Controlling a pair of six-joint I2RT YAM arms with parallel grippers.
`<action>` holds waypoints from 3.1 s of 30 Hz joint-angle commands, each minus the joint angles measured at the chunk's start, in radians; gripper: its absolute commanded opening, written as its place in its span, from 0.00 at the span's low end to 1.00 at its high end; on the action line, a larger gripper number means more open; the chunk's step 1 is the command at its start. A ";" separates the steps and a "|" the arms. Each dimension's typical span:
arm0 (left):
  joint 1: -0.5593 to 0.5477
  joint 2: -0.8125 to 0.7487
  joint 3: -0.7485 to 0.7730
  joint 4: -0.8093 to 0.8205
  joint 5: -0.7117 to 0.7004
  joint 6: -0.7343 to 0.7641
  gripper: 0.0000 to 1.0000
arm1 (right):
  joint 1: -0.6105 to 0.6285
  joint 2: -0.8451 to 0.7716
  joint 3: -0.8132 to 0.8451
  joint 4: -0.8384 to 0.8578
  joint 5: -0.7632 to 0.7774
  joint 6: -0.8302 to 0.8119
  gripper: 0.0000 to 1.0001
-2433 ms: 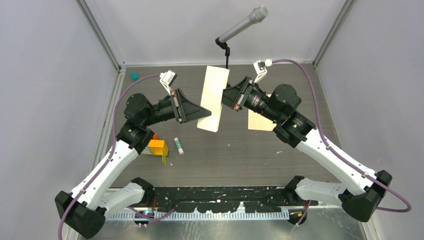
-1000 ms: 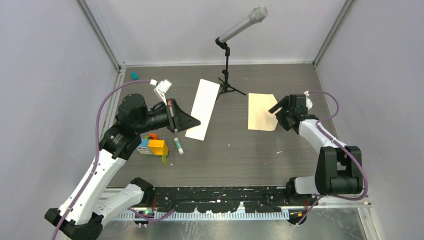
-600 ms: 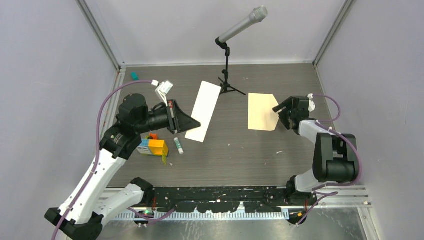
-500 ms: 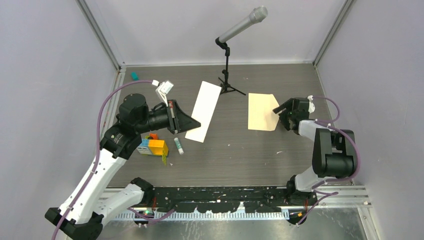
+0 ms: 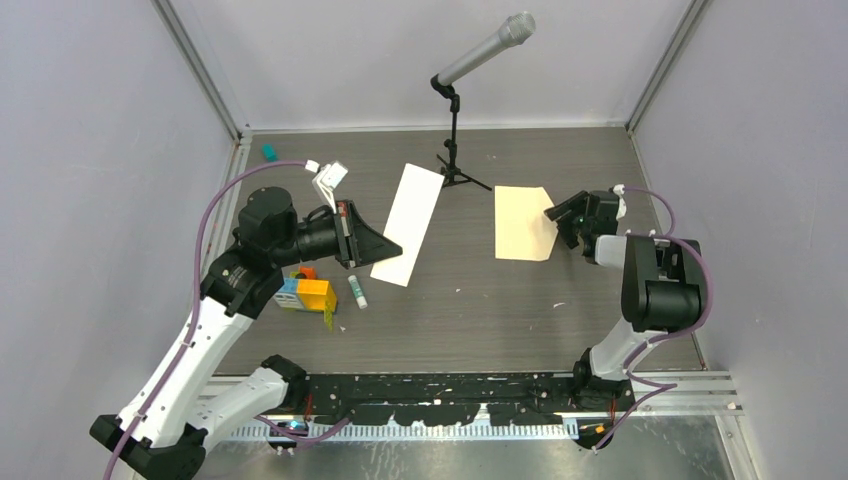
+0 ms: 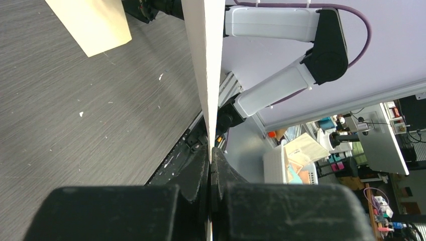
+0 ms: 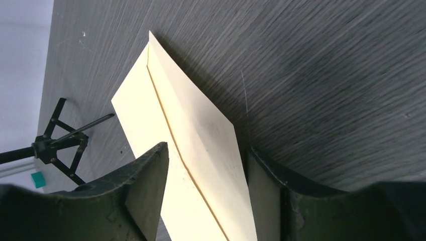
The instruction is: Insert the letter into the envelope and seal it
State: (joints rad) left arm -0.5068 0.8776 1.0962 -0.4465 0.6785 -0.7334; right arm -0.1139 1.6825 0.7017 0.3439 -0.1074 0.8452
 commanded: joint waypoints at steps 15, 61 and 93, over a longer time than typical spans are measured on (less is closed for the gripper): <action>-0.002 -0.035 -0.059 0.048 -0.052 -0.080 0.00 | -0.002 -0.110 -0.011 -0.090 -0.120 -0.042 0.07; -0.002 -0.026 -0.353 0.320 -0.145 -0.221 0.00 | 0.852 -0.732 -0.209 -0.589 0.478 0.236 0.62; -0.083 0.041 -0.467 0.848 -0.055 -0.452 0.00 | 0.930 -0.731 0.158 -0.224 0.041 0.176 0.47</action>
State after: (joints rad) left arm -0.5709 0.9165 0.6445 0.3111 0.6476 -1.1580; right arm 0.8089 0.9691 0.8085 0.0151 -0.0803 1.0004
